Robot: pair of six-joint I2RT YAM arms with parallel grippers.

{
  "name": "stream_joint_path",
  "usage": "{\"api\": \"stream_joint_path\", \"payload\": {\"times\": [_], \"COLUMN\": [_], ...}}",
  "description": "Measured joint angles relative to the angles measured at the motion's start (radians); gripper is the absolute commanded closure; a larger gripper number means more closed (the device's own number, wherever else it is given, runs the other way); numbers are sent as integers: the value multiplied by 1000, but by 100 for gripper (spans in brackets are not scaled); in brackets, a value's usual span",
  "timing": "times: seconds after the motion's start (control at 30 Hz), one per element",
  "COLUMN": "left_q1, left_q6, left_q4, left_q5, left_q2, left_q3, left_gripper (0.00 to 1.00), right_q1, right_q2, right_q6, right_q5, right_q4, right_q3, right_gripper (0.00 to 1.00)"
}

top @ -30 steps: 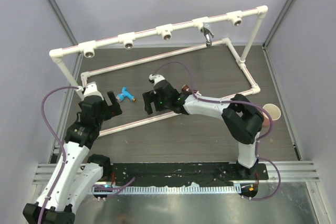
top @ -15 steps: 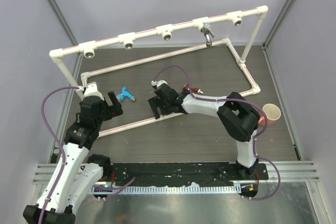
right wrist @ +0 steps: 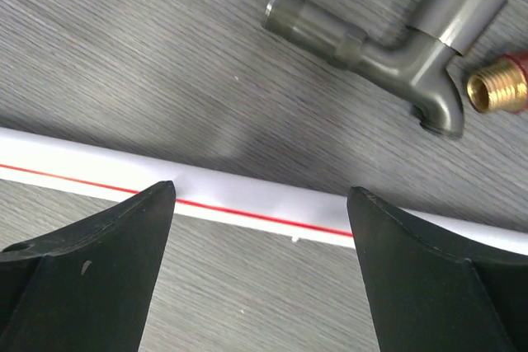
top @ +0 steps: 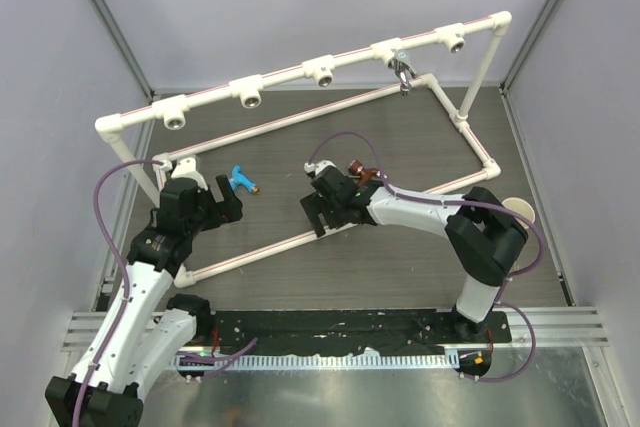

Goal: Install the water faucets

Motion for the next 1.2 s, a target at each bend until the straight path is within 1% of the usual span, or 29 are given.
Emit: {"api": "stream_joint_path", "payload": {"times": [0.1,0.13,0.2,0.23,0.33,0.43,0.57,0.67,0.9,1.2], "left_q1": [0,0,0,0,0,0,0,0,0,0], "left_q6": [0,0,1,1,3,3,3,3,3,3], "left_q4": [1,1,1,1,3,4,6,6,7,7], "left_q5": [11,15,20,21,22,22,22,22,22,29], "left_q2": [2,3,3,3,0,-9,-20,-23,-30,-31], "left_q3": [0,0,0,0,0,0,0,0,0,0], "left_gripper": [0,0,0,0,0,0,0,0,0,0], "right_q1": [-25,-45,-105,-145,-238,-285,-272,-265,-267,-268], "right_q2": [-36,-50,-85,-101,-125,-124,-104,-44,44,100], "right_q6": [-7,-6,13,30,87,132,171,199,229,230], "right_q5": [-16,-38,-81,-103,-149,-159,-166,-146,-101,-102], "right_q4": [-9,-5,24,48,119,184,262,310,348,406], "right_q3": [-25,-38,-69,-87,-117,-124,-121,-111,-97,-82], "right_gripper": [21,28,34,40,48,49,52,55,55,55]}}
